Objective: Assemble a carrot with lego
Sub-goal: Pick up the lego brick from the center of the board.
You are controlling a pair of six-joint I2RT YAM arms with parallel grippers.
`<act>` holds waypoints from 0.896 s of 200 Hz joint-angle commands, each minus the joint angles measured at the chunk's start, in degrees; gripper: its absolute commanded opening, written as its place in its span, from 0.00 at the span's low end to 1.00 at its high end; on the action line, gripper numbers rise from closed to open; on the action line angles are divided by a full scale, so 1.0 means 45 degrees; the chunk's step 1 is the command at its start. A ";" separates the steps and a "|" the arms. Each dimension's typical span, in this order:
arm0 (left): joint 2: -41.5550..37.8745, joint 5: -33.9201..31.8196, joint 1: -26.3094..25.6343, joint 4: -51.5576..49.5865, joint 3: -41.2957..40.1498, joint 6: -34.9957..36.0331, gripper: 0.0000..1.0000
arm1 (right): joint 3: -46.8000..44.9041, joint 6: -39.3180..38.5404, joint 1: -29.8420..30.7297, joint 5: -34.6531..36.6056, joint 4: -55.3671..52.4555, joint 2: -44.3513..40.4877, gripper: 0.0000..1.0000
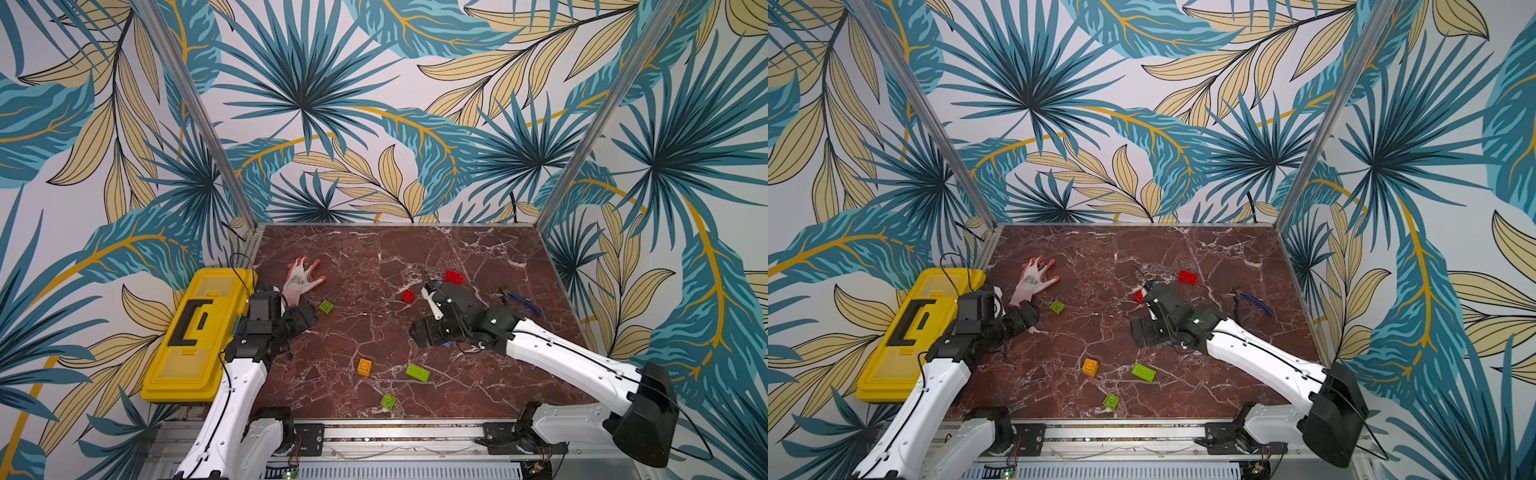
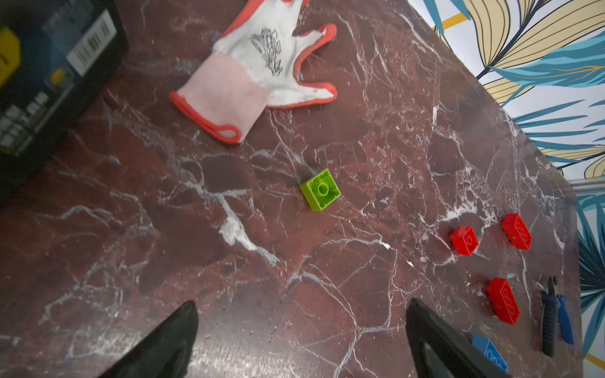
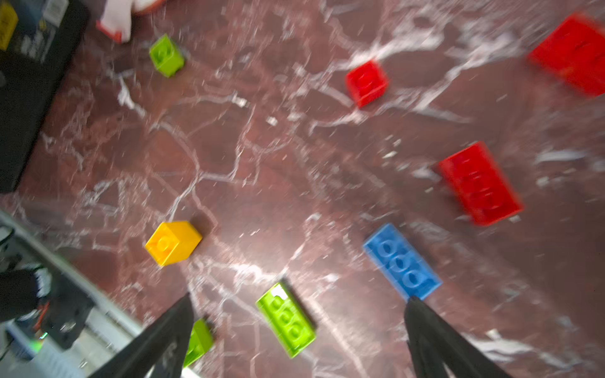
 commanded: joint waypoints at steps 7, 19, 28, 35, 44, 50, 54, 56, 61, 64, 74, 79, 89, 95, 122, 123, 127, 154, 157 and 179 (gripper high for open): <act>-0.0376 0.0787 -0.0176 -0.0377 -0.0258 -0.0808 0.99 | 0.1955 0.2753 0.1606 0.0066 -0.1534 0.2116 1.00; -0.0133 0.0770 -0.0157 -0.0381 -0.0347 -0.0746 1.00 | 0.2854 0.3748 0.2037 -0.0265 -0.1762 0.3247 0.99; 0.0114 0.0779 -0.0190 -0.0381 -0.0426 -0.0722 0.99 | 0.3569 0.4392 0.2256 -0.0627 -0.2090 0.4126 0.97; 0.0296 0.0784 -0.0192 -0.0351 -0.0490 -0.0711 0.99 | 0.3980 0.4866 0.2433 -0.0858 -0.2183 0.4759 0.95; 0.0444 0.0813 -0.0207 -0.0250 -0.0591 -0.0741 0.99 | 0.4416 0.5482 0.2636 -0.1157 -0.2256 0.5441 0.91; 0.0467 0.0820 -0.0225 -0.0205 -0.0645 -0.0716 1.00 | 0.4580 0.5825 0.2780 -0.1304 -0.2128 0.5831 0.89; 0.0449 0.0776 -0.0227 -0.0183 -0.0686 -0.0744 0.99 | 0.4692 0.6041 0.2858 -0.1427 -0.2054 0.6066 0.88; 0.0433 0.0751 -0.0230 -0.0185 -0.0712 -0.0759 0.99 | 0.4753 0.6155 0.2904 -0.1461 -0.2027 0.6173 0.87; 0.0379 0.0662 -0.0228 -0.0184 -0.0771 -0.0763 0.99 | 0.4883 0.6385 0.2990 -0.1481 -0.2015 0.6430 0.86; 0.0338 0.0600 -0.0230 -0.0185 -0.0798 -0.0743 0.99 | 0.4964 0.6601 0.3034 -0.1440 -0.2093 0.6587 0.85; 0.0155 0.0434 -0.0230 -0.0167 -0.0908 -0.0667 0.99 | 0.5073 0.7090 0.3111 -0.1524 -0.1969 0.6994 0.76; 0.0044 0.0336 -0.0230 -0.0166 -0.0970 -0.0669 0.99 | 0.5154 0.7231 0.3140 -0.1546 -0.1941 0.7178 0.73; -0.0118 0.0231 -0.0235 -0.0099 -0.1094 -0.0657 0.99 | 0.5336 0.7454 0.3181 -0.1642 -0.1961 0.7558 0.73; -0.0208 0.0303 -0.0230 -0.0033 -0.1163 -0.0684 0.99 | 0.5470 0.7556 0.3194 -0.1748 -0.1996 0.7777 0.69; -0.0354 0.0410 -0.0227 0.0210 -0.1382 -0.0624 0.99 | 0.6165 0.7899 0.3264 -0.1854 -0.2041 0.8554 0.65; -0.0357 0.0427 -0.0228 0.0227 -0.1384 -0.0619 0.99 | 0.6198 0.7911 0.3271 -0.1859 -0.2049 0.8579 0.65; -0.0360 0.0458 -0.0231 0.0241 -0.1395 -0.0590 1.00 | 0.6283 0.7932 0.3275 -0.1878 -0.2045 0.8672 0.66; -0.0399 0.0694 -0.0230 0.0425 -0.1459 -0.0516 0.99 | 0.6562 0.8301 0.3346 -0.2000 -0.1884 0.9205 0.66; -0.0399 0.0702 -0.0230 0.0438 -0.1472 -0.0502 0.99 | 0.6595 0.8323 0.3357 -0.2020 -0.1881 0.9267 0.66; -0.0403 0.0745 -0.0230 0.0537 -0.1507 -0.0470 0.99 | 0.6786 0.8422 0.3385 -0.2165 -0.2076 0.9670 0.57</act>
